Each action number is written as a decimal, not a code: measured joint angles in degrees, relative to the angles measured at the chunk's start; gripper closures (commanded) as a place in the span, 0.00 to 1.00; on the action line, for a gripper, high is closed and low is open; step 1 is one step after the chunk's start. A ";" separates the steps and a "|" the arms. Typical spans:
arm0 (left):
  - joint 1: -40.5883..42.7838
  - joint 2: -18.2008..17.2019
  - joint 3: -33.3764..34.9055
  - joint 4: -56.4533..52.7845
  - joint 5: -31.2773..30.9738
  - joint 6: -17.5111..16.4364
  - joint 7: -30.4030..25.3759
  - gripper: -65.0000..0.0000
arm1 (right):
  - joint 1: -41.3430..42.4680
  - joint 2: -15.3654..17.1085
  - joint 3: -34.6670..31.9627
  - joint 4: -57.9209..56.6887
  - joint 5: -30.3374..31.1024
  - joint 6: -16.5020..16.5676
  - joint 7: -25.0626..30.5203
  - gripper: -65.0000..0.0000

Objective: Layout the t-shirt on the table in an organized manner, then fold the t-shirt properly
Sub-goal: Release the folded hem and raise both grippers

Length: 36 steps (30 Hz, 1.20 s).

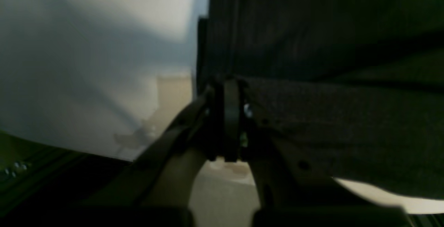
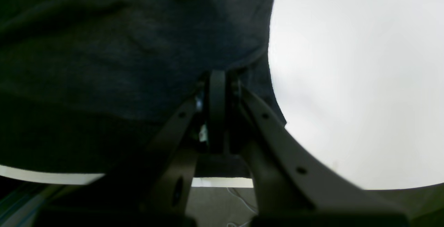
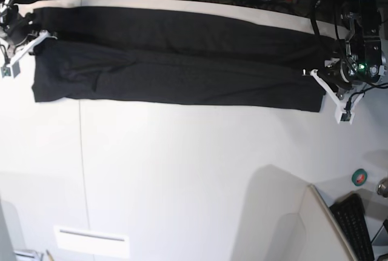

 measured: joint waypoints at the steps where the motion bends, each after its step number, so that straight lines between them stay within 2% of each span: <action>1: 0.04 0.15 0.09 0.00 0.02 0.02 0.11 1.00 | 0.00 -0.02 0.00 0.00 0.00 0.00 -0.02 1.00; 6: 0.48 0.20 0.04 -0.07 0.00 0.00 0.26 1.00 | -0.13 -0.04 0.00 0.00 0.00 0.00 -0.11 1.00; 7: 0.70 0.20 -0.07 -0.07 0.02 0.00 0.26 1.00 | -0.17 -0.04 0.00 0.00 0.00 0.00 -0.13 0.88; 8: 1.03 0.04 -0.07 -0.07 0.02 0.00 0.28 0.96 | -0.31 -0.02 0.00 0.00 -0.04 0.02 -0.24 0.77; 10: 1.57 -0.07 -0.11 -0.07 0.17 0.04 0.39 0.70 | -0.72 0.00 0.02 0.15 0.00 0.02 -0.24 0.66; 12: 1.92 0.00 -1.16 0.04 -0.04 -0.02 0.35 0.44 | -1.66 -0.22 0.02 1.66 -0.20 0.00 -0.42 0.66; 14: 2.38 0.68 -5.29 0.76 -0.46 -0.02 0.35 0.28 | -2.75 -0.70 1.20 4.83 0.02 0.00 -0.35 0.66; 15: 2.62 0.74 -7.69 1.70 0.07 0.02 0.61 0.25 | -3.06 -1.20 1.97 6.51 -0.09 -0.13 -0.15 0.66; 16: 2.84 0.66 -9.38 3.23 0.22 0.13 0.85 0.25 | -3.37 -1.70 2.60 8.11 -0.33 -0.17 -0.24 0.66; 18: 2.56 1.64 -11.78 6.56 0.63 0.35 0.33 0.35 | -3.63 -2.10 2.56 10.05 0.33 -0.13 -0.20 0.67; 20: 1.84 3.34 -11.21 6.95 0.63 0.33 -0.37 0.57 | -2.34 -2.21 2.29 8.96 0.35 0.13 -0.02 0.75; 21: 1.31 4.37 -9.75 6.01 0.61 0.24 -0.39 0.72 | -0.46 -2.03 1.70 6.99 -0.20 -0.02 -0.28 0.84; 22: 0.37 5.81 -8.15 4.04 0.09 0.22 -0.72 0.94 | 1.81 -1.55 0.52 4.37 -1.25 -0.46 -0.44 0.98; 23: -0.24 7.37 -7.10 1.75 -0.13 0.07 -1.81 1.00 | 3.91 -1.20 -0.63 1.81 -0.79 -0.15 -0.44 1.00; 26: -1.18 9.99 -5.84 -4.76 -0.15 -0.24 -7.87 1.00 | 10.12 -0.92 -2.01 -4.33 0.48 0.46 0.02 1.00; 31: -0.72 8.79 -6.01 -12.28 1.25 0.22 -11.26 1.00 | 19.08 2.34 -1.88 -18.64 -0.37 0.20 0.87 1.00; 36: -0.55 8.22 -5.60 -16.44 0.22 -0.02 -13.77 1.00 | 26.93 6.47 -1.88 -36.61 -0.20 -0.26 10.73 1.00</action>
